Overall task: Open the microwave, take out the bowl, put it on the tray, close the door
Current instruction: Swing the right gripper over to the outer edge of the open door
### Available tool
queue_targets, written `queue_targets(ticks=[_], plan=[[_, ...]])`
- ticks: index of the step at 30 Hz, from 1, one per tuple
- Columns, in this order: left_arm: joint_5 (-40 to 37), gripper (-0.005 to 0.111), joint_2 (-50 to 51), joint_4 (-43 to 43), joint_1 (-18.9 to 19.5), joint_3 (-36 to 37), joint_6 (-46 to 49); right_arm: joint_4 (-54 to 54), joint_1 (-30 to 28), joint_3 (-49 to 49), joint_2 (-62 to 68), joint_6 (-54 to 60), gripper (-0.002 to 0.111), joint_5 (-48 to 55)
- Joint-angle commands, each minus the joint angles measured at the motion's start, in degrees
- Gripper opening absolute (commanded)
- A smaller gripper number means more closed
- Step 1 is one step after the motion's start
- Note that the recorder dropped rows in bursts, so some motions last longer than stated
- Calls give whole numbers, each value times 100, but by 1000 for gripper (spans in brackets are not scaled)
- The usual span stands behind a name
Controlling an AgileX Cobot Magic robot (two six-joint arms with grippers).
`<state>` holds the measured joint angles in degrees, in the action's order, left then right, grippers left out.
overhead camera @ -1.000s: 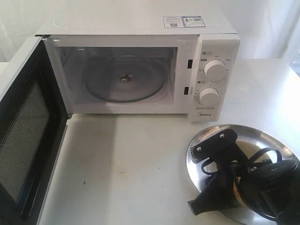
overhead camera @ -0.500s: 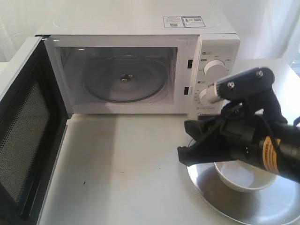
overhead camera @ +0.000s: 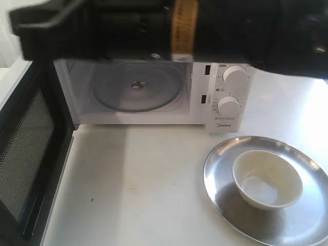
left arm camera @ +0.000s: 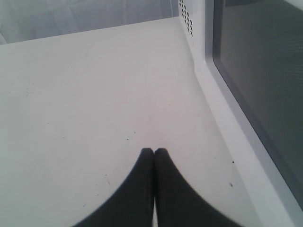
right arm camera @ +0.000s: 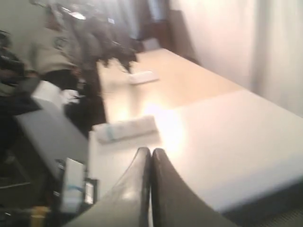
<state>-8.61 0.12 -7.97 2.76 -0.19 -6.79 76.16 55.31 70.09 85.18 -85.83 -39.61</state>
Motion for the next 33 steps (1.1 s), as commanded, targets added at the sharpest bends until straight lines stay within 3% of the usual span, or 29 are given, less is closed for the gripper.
queue_targets(ticks=[1, 6, 15, 19, 21, 33], plan=[[10, 0, -12, 24, -5, 19, -36, -230, 11, 1139, 1217, -489, 0, -1613], [10, 0, -12, 24, -5, 19, -36, -202, 127, 2118, 2225, -1195, 0, -3035], [10, 0, -12, 24, -5, 19, -36, 32, 676, 2449, 2548, -686, 0, -3035], [10, 0, -12, 24, -5, 19, -36, -55, 848, 2527, 2827, -664, 0, -2536], [10, 0, -12, 24, -5, 19, -36, -147, 894, 2721, 3065, -573, 0, -2852], [10, 0, -12, 24, -5, 19, -36, -208, 1032, 3351, 3904, -1187, 0, -3035]])
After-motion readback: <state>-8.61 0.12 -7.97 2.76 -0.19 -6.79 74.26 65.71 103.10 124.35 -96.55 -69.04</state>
